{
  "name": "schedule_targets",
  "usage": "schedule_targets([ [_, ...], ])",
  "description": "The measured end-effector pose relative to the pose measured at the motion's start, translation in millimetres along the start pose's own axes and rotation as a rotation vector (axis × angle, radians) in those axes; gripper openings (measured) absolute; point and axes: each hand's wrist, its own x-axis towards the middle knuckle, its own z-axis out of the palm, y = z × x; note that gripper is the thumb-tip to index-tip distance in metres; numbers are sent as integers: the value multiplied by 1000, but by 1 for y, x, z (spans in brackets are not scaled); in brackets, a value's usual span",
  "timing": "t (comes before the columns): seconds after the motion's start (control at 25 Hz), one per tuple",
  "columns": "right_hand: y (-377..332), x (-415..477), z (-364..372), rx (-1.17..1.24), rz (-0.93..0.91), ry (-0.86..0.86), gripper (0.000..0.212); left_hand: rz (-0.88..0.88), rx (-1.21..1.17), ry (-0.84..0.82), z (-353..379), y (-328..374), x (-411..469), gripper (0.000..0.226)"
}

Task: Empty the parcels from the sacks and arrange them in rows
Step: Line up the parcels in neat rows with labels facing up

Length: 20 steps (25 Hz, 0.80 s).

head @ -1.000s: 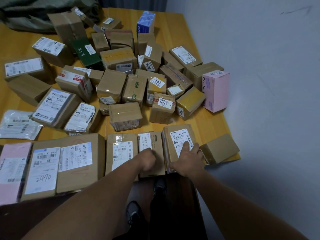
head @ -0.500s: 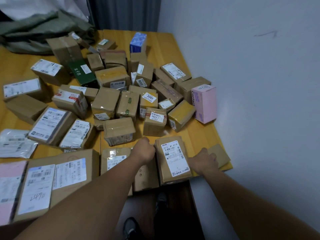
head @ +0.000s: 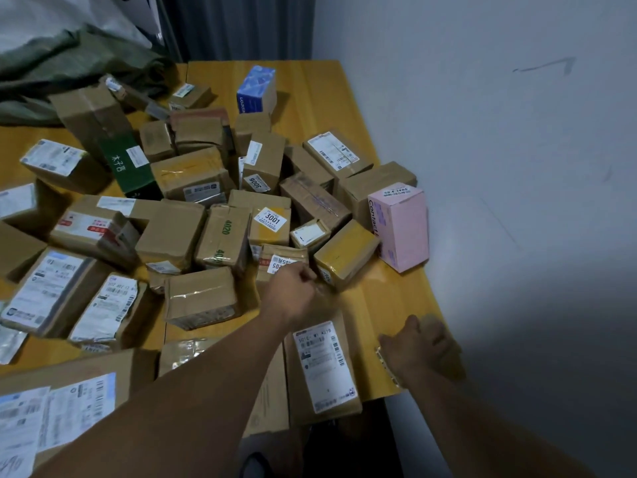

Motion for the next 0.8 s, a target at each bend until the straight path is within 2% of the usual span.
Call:
schedule_targets([
  [0.2, -36, 14, -21, 27, -185, 18, 67, -18, 3, -42, 18, 13, 15, 16],
  [0.4, -82, 23, -33, 61, -449, -89, 56, -7, 21, -54, 28, 26, 30, 15],
  [0.48, -96, 27, -32, 170, -492, -151, 46, -12, 36, -72, 28, 28, 35, 17],
  [0.6, -109, 32, -37, 361, -570, -214, 19, -31, 61, -75, 26, 33, 45, 19],
  [0.64, -110, 33, -41, 340, -616, -134, 14, -38, 71, -68, 25, 35, 48, 20],
  [0.68, -111, 36, -47, 290, -662, 19, 14, -46, 83, -57, 24, 37, 52, 21],
  [0.8, -122, 58, -75, 150, -673, 489, 47, -68, 123, -46, 25, 44, 62, 24],
])
